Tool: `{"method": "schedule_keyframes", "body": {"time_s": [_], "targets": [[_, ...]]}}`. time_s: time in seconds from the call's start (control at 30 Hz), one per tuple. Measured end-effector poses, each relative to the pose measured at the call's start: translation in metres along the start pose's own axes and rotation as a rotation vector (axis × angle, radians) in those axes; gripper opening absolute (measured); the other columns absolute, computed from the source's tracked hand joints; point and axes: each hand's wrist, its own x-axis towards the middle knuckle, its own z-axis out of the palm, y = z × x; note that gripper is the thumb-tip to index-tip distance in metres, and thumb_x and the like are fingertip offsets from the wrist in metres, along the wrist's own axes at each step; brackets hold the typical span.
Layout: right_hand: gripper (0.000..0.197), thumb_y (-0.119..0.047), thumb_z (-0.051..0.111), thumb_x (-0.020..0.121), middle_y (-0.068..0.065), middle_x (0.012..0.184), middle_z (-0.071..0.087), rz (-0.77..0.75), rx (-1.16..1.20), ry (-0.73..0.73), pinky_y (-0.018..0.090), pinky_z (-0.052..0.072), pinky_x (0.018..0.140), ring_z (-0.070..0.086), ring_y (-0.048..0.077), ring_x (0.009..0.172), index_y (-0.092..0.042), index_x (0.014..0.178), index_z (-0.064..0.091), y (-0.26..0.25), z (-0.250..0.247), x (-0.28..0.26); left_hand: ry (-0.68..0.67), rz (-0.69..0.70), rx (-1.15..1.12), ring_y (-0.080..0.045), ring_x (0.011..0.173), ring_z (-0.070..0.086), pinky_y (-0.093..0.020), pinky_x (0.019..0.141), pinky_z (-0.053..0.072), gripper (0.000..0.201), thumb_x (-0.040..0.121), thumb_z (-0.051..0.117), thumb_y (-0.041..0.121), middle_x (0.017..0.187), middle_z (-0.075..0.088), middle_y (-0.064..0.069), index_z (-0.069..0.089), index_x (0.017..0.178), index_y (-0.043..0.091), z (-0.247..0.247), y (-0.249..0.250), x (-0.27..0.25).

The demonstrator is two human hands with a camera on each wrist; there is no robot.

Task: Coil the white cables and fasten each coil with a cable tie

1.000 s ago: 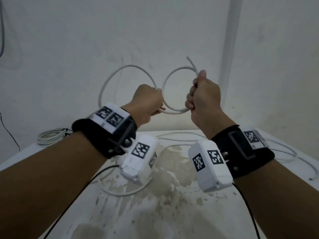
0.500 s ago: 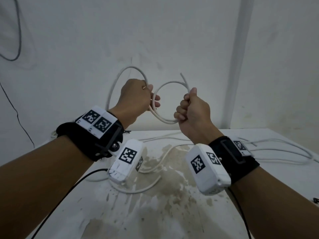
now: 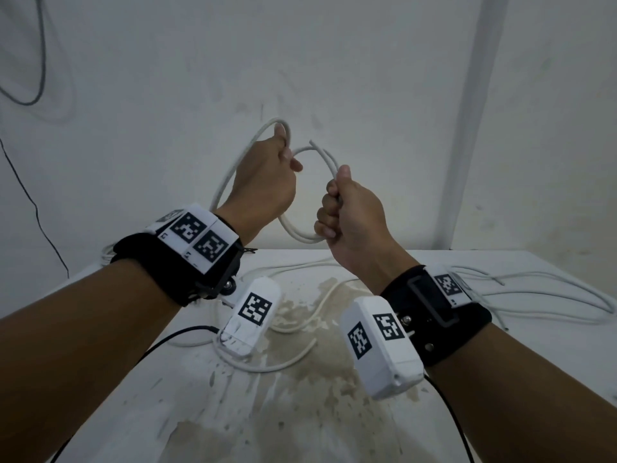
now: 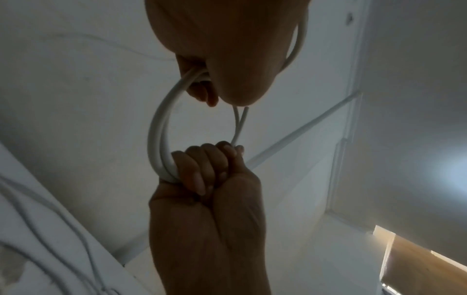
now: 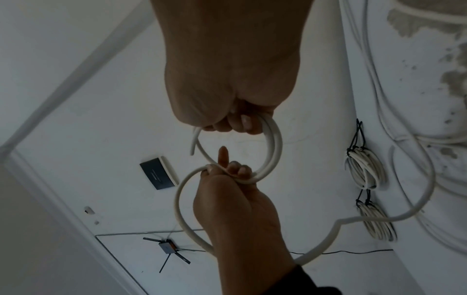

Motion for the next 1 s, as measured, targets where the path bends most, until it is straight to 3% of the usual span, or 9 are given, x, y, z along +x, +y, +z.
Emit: {"method": "schedule_keyframes", "body": {"time_s": [0.13, 0.23, 0.3, 0.4, 0.47, 0.63, 0.73, 0.87, 1.0], "targets": [[0.041, -0.039, 0.039, 0.106, -0.005, 0.050, 0.027, 0.014, -0.056, -0.016, 0.023, 0.024, 0.039, 0.021, 0.010, 0.040, -0.016, 0.072, 0.042, 0.005, -0.002, 0.001, -0.147, 0.004, 0.058, -0.013, 0.056, 0.049, -0.029, 0.052, 0.047, 0.037, 0.107, 0.030, 0.031, 0.079, 0.055, -0.005, 0.057, 0.093, 0.010, -0.005, -0.003, 0.001], [0.041, -0.038, 0.039, 0.107, -0.005, 0.050, 0.026, 0.018, -0.096, -0.012, 0.023, 0.023, 0.039, 0.019, 0.011, 0.040, -0.017, 0.072, 0.041, 0.011, -0.007, 0.002, -0.266, 0.016, 0.040, -0.016, 0.061, 0.048, -0.030, 0.053, 0.053, 0.023, 0.100, 0.036, 0.019, 0.077, 0.047, -0.002, 0.052, 0.084, 0.014, -0.009, -0.003, -0.001], [0.041, -0.036, 0.038, 0.107, -0.006, 0.050, 0.025, 0.024, -0.119, -0.017, 0.023, 0.023, 0.039, 0.018, 0.011, 0.041, -0.017, 0.071, 0.041, 0.014, -0.008, 0.002, -0.308, 0.081, 0.095, -0.016, 0.062, 0.047, -0.032, 0.051, 0.053, 0.022, 0.100, 0.038, 0.023, 0.073, 0.045, -0.001, 0.044, 0.080, 0.016, -0.010, 0.000, -0.006], [0.041, -0.036, 0.039, 0.107, -0.005, 0.050, 0.023, 0.017, -0.149, -0.059, 0.023, 0.021, 0.040, 0.017, 0.012, 0.042, -0.018, 0.070, 0.040, 0.016, -0.008, 0.000, -0.253, 0.132, 0.200, -0.019, 0.058, 0.055, -0.037, 0.055, 0.057, 0.046, 0.105, 0.030, 0.048, 0.068, 0.050, -0.003, 0.051, 0.084, 0.013, -0.007, 0.002, -0.011], [0.041, -0.036, 0.040, 0.106, -0.005, 0.052, 0.021, 0.004, -0.192, -0.100, 0.024, 0.020, 0.041, 0.016, 0.012, 0.043, -0.018, 0.069, 0.038, 0.016, -0.007, -0.001, -0.145, 0.093, 0.151, -0.024, 0.058, 0.060, -0.041, 0.060, 0.059, 0.059, 0.105, 0.028, 0.048, 0.070, 0.059, -0.010, 0.063, 0.090, 0.004, -0.006, 0.000, -0.007], [0.041, -0.036, 0.041, 0.107, -0.005, 0.051, 0.024, -0.007, -0.283, -0.171, 0.023, 0.023, 0.041, 0.018, 0.012, 0.043, -0.016, 0.070, 0.041, 0.014, -0.012, -0.003, -0.147, -0.139, -0.127, -0.014, 0.049, 0.045, -0.026, 0.047, 0.039, 0.044, 0.105, 0.040, 0.041, 0.067, 0.055, 0.001, 0.068, 0.086, 0.011, -0.004, -0.008, 0.005], [0.042, -0.036, 0.040, 0.107, -0.004, 0.052, 0.023, -0.002, -0.304, -0.187, 0.023, 0.023, 0.041, 0.018, 0.012, 0.044, -0.016, 0.070, 0.041, 0.016, -0.012, -0.003, -0.260, -0.147, -0.119, -0.013, 0.052, 0.037, -0.026, 0.047, 0.032, 0.050, 0.104, 0.035, 0.048, 0.067, 0.046, -0.001, 0.068, 0.097, 0.011, -0.005, -0.009, 0.004], [0.042, -0.037, 0.040, 0.107, -0.006, 0.050, 0.025, 0.010, -0.313, -0.201, 0.024, 0.023, 0.042, 0.019, 0.011, 0.042, -0.015, 0.071, 0.041, 0.018, -0.015, -0.004, -0.307, -0.119, -0.094, -0.015, 0.046, 0.030, -0.023, 0.042, 0.028, 0.040, 0.099, 0.053, 0.044, 0.061, 0.035, -0.005, 0.068, 0.082, 0.010, -0.007, -0.010, 0.001], [0.043, -0.039, 0.040, 0.106, -0.004, 0.050, 0.029, 0.025, -0.351, -0.173, 0.024, 0.030, 0.043, 0.024, 0.013, 0.043, -0.015, 0.070, 0.044, 0.019, -0.014, -0.005, -0.228, -0.140, -0.101, -0.014, 0.045, 0.033, -0.025, 0.044, 0.029, 0.041, 0.100, 0.051, 0.040, 0.058, 0.040, -0.003, 0.064, 0.073, 0.013, -0.004, -0.010, -0.004]]}}
